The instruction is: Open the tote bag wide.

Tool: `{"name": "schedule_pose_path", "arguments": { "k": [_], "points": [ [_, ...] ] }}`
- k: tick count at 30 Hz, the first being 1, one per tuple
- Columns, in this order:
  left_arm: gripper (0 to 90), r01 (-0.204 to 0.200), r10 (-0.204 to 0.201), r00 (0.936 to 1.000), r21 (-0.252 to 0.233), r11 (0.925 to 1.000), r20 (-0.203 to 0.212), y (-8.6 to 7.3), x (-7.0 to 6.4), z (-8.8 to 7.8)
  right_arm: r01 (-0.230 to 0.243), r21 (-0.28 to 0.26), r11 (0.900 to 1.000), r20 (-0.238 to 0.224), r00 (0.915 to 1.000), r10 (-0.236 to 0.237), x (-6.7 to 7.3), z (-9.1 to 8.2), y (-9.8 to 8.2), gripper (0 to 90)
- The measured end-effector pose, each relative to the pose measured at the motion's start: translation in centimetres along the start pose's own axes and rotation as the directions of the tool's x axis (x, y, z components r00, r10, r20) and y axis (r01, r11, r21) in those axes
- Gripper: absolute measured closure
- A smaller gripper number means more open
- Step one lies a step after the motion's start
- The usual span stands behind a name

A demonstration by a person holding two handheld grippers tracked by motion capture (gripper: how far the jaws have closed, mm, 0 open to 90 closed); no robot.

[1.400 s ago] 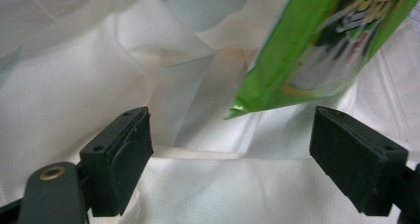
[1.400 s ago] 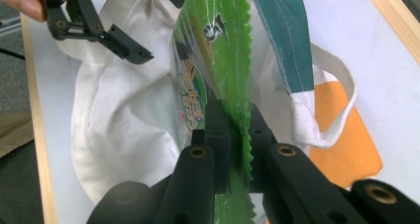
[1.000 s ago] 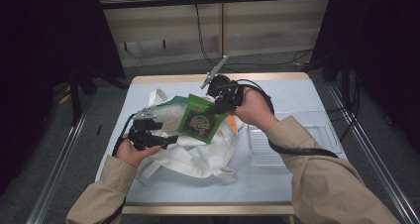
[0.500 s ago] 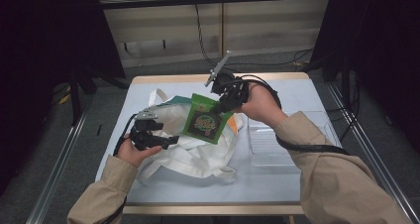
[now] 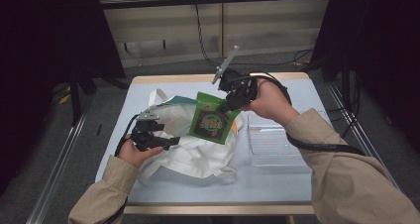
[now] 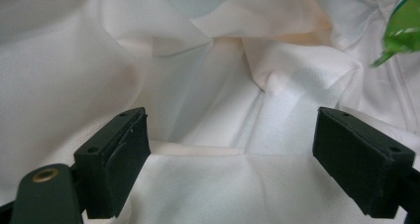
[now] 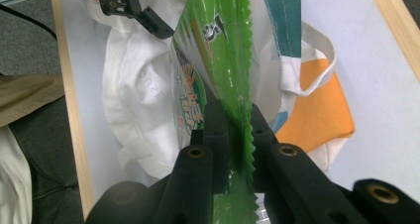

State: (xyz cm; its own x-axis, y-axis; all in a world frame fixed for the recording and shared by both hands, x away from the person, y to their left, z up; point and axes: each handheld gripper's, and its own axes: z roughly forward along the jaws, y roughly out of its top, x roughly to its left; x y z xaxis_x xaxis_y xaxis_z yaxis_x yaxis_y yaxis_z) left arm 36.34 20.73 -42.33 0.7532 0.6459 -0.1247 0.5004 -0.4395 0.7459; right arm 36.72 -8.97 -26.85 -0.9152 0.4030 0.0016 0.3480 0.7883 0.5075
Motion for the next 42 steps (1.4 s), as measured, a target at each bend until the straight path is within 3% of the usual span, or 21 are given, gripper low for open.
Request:
{"name": "schedule_pose_path", "arguments": {
  "k": [12,17,22,31,42],
  "points": [
    [14.2,-0.021,0.021,0.9997,0.003,0.9998,0.014,0.4,-0.9,0.5,0.003,0.022,1.000,0.000,1.0000,-0.003,0.2,-1.9,-1.2,84.1],
    [14.0,-0.004,0.003,0.9999,0.006,1.0000,0.013,0.0,-0.5,0.2,0.006,0.034,0.999,0.015,0.9999,-0.007,0.0,-2.4,-1.8,83.9],
    [13.6,-0.018,0.018,0.9998,-0.007,0.9998,0.003,0.2,-0.7,0.0,0.007,0.046,0.999,0.014,0.9999,-0.007,0.1,-3.0,-2.4,83.8],
    [11.5,-0.006,0.007,0.9997,-0.017,0.9998,0.022,0.5,-1.0,0.3,0.001,0.058,0.998,0.020,0.9998,-0.003,-0.2,-4.1,-3.5,83.7],
    [7.3,0.004,-0.004,1.0000,-0.024,0.9997,0.009,0.4,-1.0,0.1,-0.001,0.086,0.996,0.026,0.9997,-0.001,-0.5,-4.7,-4.5,83.6]
  ]
}}
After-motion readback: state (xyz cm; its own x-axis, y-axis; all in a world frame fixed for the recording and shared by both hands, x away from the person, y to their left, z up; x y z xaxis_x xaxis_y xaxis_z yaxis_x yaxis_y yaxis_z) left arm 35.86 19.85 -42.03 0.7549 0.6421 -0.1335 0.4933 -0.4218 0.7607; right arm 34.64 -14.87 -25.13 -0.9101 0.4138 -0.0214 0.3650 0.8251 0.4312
